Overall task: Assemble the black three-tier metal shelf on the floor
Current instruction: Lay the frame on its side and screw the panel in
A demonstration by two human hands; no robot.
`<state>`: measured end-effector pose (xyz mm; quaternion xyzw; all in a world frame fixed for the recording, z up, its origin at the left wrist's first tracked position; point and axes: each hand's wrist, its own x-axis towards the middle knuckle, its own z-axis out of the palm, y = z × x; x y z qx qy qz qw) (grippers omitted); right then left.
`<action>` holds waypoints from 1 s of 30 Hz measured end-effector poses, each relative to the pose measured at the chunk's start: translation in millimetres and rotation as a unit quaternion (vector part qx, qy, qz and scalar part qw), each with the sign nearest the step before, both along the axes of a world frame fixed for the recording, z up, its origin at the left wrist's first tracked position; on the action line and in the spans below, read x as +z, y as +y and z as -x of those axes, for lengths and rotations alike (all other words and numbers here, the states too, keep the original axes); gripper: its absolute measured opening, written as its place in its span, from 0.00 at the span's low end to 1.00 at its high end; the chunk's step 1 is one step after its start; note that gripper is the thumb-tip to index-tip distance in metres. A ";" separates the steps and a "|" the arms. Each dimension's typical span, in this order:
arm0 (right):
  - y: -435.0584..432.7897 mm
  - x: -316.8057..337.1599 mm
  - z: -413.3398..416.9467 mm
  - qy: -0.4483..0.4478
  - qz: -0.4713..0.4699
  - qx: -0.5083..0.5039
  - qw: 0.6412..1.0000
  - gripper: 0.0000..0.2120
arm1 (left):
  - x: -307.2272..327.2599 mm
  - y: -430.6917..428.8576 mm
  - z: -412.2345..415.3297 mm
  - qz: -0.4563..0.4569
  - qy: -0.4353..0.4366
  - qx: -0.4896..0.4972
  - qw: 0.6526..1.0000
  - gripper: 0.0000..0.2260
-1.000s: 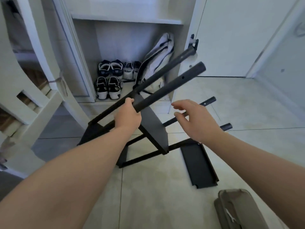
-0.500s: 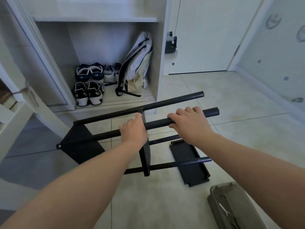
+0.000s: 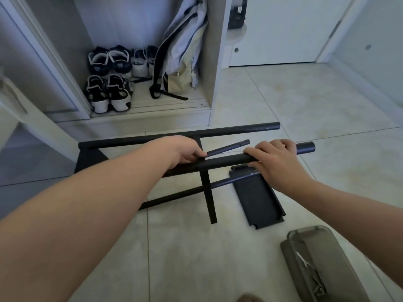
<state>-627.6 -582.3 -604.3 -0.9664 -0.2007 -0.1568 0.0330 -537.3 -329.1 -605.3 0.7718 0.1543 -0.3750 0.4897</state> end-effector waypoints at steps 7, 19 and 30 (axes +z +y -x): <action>-2.5 -15.4 -6.0 0.081 0.030 -0.024 0.996 0.17 | -10.2 6.2 -4.2 0.010 0.074 -0.035 0.997 0.03; 5.6 -33.1 -25.5 0.214 0.031 -0.055 0.975 0.21 | -32.8 15.8 -10.2 0.046 0.032 -0.024 0.998 0.15; 11.5 -53.0 -30.3 0.250 0.006 -0.052 0.967 0.17 | -43.9 18.8 -7.8 0.032 0.022 0.010 0.999 0.09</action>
